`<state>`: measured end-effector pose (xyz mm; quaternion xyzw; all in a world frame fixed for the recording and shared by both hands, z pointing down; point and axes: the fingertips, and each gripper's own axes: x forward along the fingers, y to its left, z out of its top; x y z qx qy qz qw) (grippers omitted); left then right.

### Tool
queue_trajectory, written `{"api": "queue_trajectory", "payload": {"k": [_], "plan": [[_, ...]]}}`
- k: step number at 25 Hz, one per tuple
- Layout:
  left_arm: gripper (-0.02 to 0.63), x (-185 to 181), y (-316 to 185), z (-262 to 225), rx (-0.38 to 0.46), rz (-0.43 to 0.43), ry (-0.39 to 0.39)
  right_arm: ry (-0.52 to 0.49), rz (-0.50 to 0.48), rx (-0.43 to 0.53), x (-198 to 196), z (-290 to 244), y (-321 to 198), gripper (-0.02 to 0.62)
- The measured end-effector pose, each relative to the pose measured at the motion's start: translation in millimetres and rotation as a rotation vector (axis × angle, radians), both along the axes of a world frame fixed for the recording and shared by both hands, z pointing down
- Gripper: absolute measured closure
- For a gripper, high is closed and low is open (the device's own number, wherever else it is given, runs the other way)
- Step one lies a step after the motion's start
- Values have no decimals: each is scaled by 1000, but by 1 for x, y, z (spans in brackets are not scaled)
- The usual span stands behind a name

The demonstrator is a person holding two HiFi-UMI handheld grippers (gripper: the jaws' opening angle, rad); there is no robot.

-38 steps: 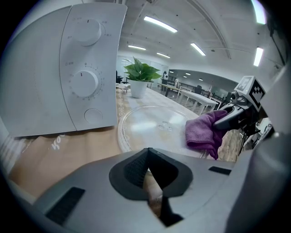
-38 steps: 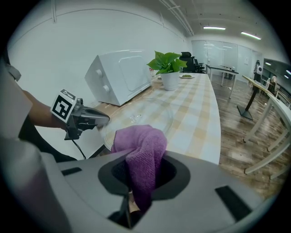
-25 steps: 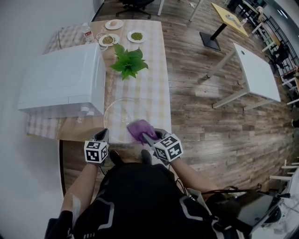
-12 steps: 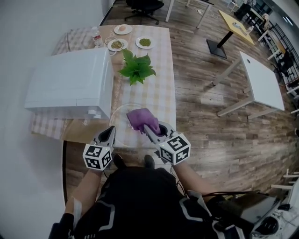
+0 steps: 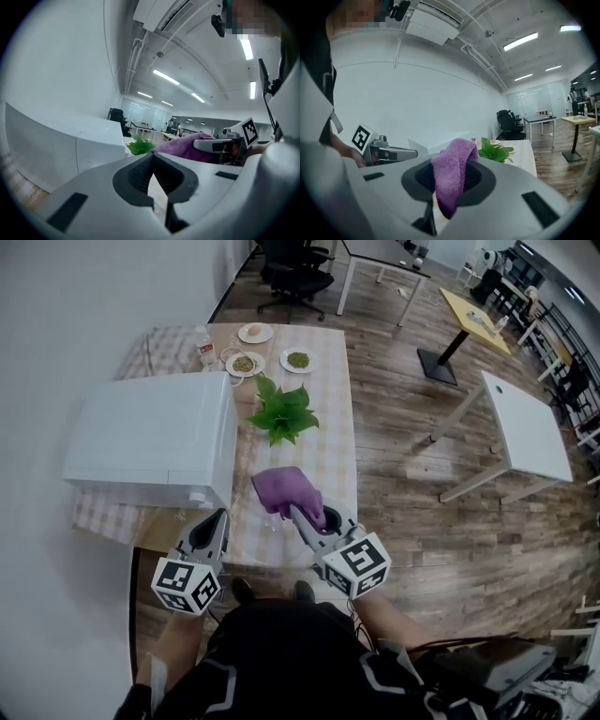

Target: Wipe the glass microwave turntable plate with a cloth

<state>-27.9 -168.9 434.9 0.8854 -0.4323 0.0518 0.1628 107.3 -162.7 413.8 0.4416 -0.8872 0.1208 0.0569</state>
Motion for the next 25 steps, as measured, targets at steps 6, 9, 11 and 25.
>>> {"api": "queue_trajectory", "payload": {"k": [6, 9, 11, 25], "plan": [[598, 3, 1, -36, 58, 6, 0, -17, 13, 23, -4, -22, -6, 526], [598, 3, 0, -44, 81, -22, -10, 15, 18, 15, -5, -22, -8, 531], [598, 1, -1, -46, 89, -46, -16, 41, 30, 24, -3, -23, -10, 532], [598, 4, 5, -52, 113, -75, -25, 18, 67, 47, -3, -34, -7, 534]]}}
